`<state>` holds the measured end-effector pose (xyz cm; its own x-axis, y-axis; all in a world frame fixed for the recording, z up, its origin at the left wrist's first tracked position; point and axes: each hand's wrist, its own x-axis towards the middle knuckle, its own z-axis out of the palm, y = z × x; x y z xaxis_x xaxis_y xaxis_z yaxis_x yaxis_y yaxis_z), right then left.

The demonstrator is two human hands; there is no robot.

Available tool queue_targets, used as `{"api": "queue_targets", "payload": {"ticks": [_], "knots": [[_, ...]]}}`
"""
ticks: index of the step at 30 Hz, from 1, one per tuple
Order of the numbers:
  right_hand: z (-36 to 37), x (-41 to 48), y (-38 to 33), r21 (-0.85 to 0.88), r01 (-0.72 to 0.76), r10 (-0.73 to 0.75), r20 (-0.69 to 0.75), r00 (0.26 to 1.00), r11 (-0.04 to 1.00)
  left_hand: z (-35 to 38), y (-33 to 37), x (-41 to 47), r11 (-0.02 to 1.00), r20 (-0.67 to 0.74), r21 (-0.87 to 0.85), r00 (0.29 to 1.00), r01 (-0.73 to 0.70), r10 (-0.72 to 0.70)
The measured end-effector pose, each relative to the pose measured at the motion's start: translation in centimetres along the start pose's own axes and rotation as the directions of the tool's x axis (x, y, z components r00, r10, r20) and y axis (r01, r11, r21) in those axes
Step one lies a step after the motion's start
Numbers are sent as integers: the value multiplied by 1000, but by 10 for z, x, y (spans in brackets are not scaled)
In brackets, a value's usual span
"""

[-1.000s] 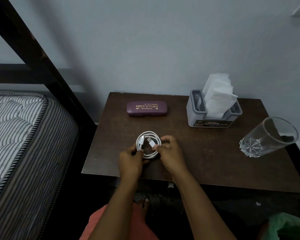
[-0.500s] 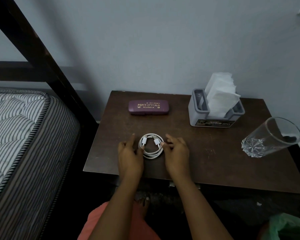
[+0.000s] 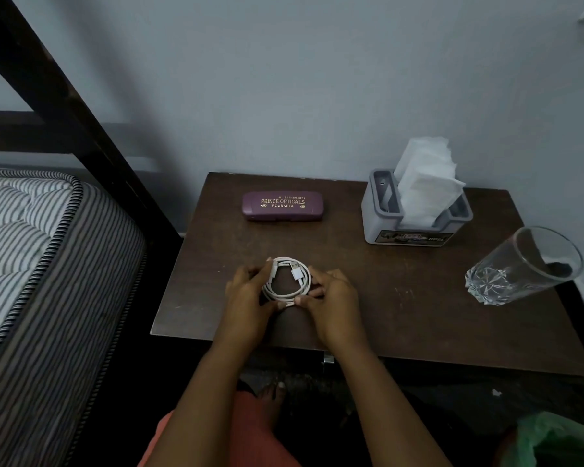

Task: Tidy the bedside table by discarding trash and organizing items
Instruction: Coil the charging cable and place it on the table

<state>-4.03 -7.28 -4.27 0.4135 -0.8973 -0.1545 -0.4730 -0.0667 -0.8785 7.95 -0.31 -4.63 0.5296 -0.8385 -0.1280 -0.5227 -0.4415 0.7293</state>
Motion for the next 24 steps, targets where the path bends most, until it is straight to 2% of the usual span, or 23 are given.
{"api": "queue_targets", "payload": {"ticks": [5, 9, 11, 13, 16, 18, 21, 24], "knots": [[5, -2, -5, 9, 22, -22, -15, 1000, 1000, 0, 0, 2, 994, 24, 110, 1000, -11, 9], [8, -2, -7, -22, 15, -15, 10, 1000, 1000, 0, 2, 1, 995, 43, 100, 999, 6, -10], [2, 0, -6, -14, -22, 22, 7, 1000, 1000, -3, 1, 1, 998, 32, 27, 998, 49, -50], [-7, 8, -4, 31, -64, 67, -88, 994, 997, -6, -5, 6, 985, -75, -135, 990, 107, -118], [-15, 32, -1, 222, -79, 124, -197, 972, 972, -11, -16, 33, 869, -199, -462, 935, 174, -293], [-15, 54, -3, 258, -86, 131, -164, 978, 962, -14, -17, 59, 850, -204, -501, 933, 160, -296], [-11, 82, -10, 176, -59, 75, -86, 993, 983, -20, -13, 91, 866, -163, -476, 953, 151, -255], [-7, 98, -16, 104, -81, 84, -26, 996, 991, -24, -11, 109, 905, -125, -396, 967, 155, -220]]}}
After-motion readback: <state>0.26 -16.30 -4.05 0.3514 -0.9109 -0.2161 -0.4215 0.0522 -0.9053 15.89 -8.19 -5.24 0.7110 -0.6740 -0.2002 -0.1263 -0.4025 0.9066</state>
